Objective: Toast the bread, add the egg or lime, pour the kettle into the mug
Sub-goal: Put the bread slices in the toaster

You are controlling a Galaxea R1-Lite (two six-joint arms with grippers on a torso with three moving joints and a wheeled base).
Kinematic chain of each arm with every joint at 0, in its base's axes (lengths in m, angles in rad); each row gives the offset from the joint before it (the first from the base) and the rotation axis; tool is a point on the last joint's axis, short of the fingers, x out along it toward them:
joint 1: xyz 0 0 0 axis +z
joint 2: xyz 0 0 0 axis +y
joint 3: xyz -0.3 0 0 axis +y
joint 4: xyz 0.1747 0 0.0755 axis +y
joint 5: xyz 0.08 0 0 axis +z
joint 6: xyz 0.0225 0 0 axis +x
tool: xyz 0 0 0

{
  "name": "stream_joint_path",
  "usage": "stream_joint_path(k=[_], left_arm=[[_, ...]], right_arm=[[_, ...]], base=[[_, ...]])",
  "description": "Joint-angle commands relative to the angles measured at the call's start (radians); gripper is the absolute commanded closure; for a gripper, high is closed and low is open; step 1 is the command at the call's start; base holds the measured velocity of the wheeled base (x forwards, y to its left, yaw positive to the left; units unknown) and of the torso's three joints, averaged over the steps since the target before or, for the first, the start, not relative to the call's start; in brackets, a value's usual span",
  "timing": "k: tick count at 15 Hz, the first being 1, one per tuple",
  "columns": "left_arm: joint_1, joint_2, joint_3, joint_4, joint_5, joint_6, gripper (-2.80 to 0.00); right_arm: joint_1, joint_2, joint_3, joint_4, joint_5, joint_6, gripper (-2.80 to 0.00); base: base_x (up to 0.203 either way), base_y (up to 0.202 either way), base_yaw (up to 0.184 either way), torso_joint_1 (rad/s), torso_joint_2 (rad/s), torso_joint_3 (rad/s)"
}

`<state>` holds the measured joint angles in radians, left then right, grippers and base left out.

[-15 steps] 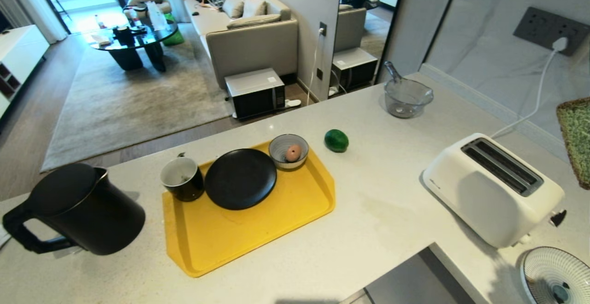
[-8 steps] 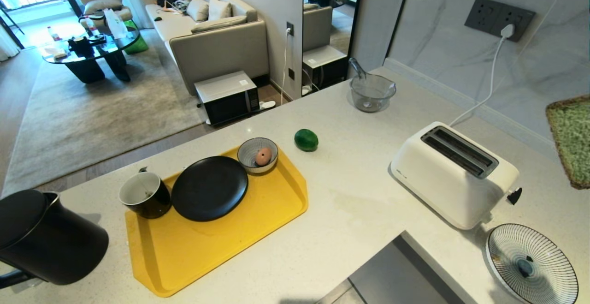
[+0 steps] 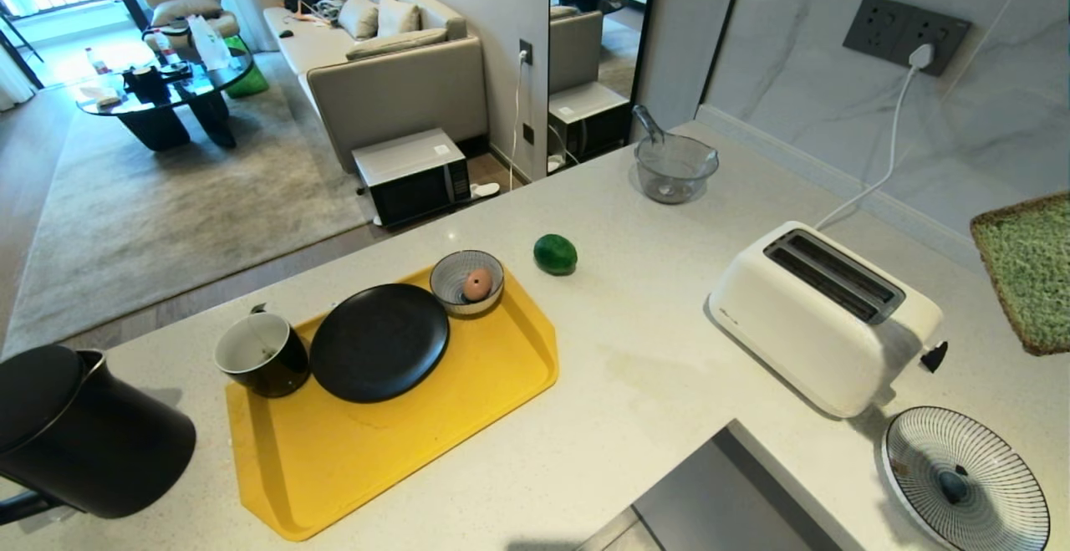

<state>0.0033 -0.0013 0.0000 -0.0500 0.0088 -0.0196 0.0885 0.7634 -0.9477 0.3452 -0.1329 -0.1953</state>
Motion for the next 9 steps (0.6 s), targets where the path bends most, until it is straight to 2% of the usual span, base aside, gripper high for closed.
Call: stream_joint_path(k=[1,5,9], left_arm=[[0.001,-0.002,0.015,-0.001,0.000,-0.001,0.00],[0.001,-0.002,0.015,-0.001,0.000,0.000,0.00],[0.000,-0.002,0.015,-0.001,0.000,0.001,0.00]], right_arm=[[0.000,0.055,-0.011,-0.001,-0.004,0.000,0.00],[-0.008,0.157,-0.042,-0.124,-0.042,-0.001,0.00],[-0.010,0.236,-0.070,-0.135,-0.045,-0.022,0.00]], base=[[0.000,0.000,0.000,0.000,0.00,0.000],[0.000,0.000,0.000,0.000,0.00,0.000],[0.000,0.000,0.000,0.000,0.00,0.000]])
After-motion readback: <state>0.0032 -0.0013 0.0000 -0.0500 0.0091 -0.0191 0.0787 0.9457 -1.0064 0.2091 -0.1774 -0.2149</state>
